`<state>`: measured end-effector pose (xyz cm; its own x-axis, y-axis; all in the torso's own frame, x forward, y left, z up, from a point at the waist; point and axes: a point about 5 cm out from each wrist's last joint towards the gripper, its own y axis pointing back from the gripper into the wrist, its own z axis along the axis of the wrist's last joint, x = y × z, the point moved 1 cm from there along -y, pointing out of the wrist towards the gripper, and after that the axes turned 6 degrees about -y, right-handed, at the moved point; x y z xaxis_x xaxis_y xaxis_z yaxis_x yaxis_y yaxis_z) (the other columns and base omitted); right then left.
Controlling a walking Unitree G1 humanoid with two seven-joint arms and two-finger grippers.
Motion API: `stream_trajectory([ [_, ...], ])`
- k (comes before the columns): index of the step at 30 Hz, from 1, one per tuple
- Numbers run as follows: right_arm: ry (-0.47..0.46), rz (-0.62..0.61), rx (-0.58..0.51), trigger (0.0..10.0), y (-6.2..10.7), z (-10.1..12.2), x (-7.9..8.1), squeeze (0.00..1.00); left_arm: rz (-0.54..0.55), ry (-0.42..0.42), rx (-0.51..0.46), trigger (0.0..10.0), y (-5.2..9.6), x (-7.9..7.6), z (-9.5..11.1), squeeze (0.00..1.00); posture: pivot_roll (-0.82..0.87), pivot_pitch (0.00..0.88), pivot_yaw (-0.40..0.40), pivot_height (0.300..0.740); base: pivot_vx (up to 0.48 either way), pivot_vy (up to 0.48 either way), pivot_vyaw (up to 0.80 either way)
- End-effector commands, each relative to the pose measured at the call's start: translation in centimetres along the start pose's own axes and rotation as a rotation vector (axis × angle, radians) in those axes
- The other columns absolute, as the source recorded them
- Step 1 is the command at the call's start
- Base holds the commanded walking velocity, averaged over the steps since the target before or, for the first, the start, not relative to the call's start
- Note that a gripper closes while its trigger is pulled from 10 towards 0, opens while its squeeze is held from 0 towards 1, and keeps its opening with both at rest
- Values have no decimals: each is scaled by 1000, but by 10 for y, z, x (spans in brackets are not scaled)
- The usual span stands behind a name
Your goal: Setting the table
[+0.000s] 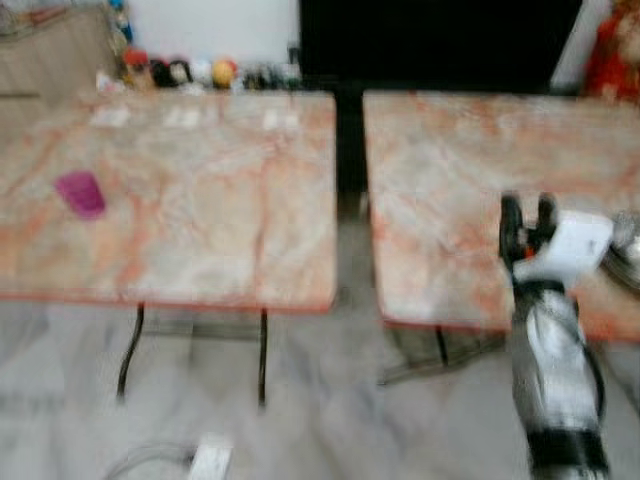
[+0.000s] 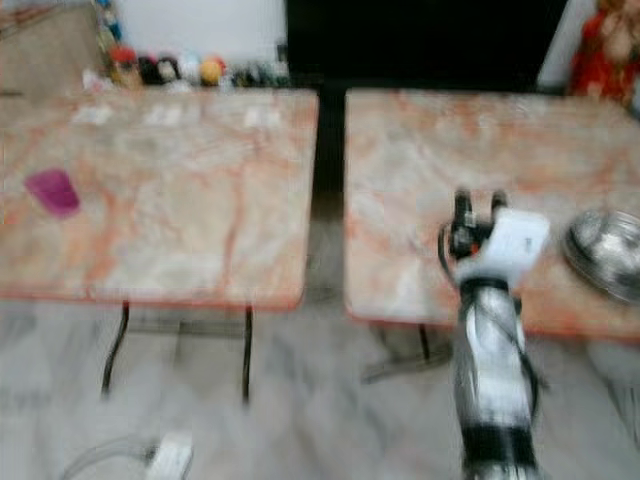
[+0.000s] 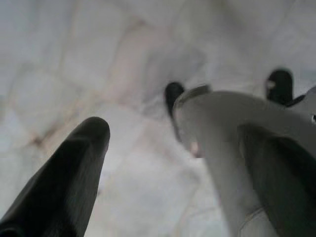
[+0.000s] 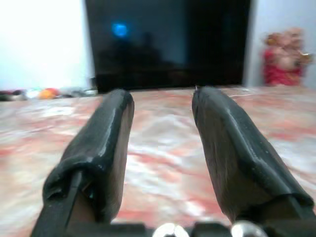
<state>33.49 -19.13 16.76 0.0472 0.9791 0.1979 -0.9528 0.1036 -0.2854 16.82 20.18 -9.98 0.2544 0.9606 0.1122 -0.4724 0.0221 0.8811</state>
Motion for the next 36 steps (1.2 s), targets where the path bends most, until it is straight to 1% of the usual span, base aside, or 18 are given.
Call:
stream_trajectory([
  [1,20,-18,-12,10000,-1,5,-8,0,-11,3,12,10000,-1,-5,-2,0,36,36,-38,740,0,480,0],
  [10,25,-11,-5,10000,-1,2,-6,0,-13,7,11,10000,-1,-6,-2,0,43,38,-39,740,0,480,0],
  [16,24,-16,12,10000,3,-6,-6,0,-10,7,9,10000,-1,-5,-1,0,44,47,-38,740,0,480,0],
  [19,40,-22,21,10000,9,-14,-10,0,-10,8,10,10000,-1,-5,-1,0,44,48,-37,740,0,480,0],
  [21,64,-44,24,10000,19,-23,-17,0,-10,10,10,10000,-1,-5,-1,0,48,49,-38,740,0,480,0],
  [23,84,-59,19,10000,24,-25,-20,0,-9,12,9,10000,-1,-5,-1,0,52,51,-37,740,0,480,0],
  [25,109,-70,6,10000,29,-27,-23,0,-9,11,9,10000,-1,-4,-1,0,47,51,-35,740,0,480,0],
  [26,109,-70,6,10000,29,-27,-23,0,-9,11,9,10000,-1,-4,-1,0,47,51,-35,740,0,480,0],
  [28,140,-60,15,10000,34,-32,-23,0,-9,11,9,10000,-1,-4,-1,0,47,51,-35,740,0,480,0],
  [32,124,-76,52,10000,46,-45,-28,0,-10,9,7,10000,-1,-5,0,0,53,45,-36,740,0,480,0],
  [36,122,-63,63,10000,49,-50,-26,0,-8,8,7,10000,-1,-5,0,0,55,34,-34,740,0,480,0],
])
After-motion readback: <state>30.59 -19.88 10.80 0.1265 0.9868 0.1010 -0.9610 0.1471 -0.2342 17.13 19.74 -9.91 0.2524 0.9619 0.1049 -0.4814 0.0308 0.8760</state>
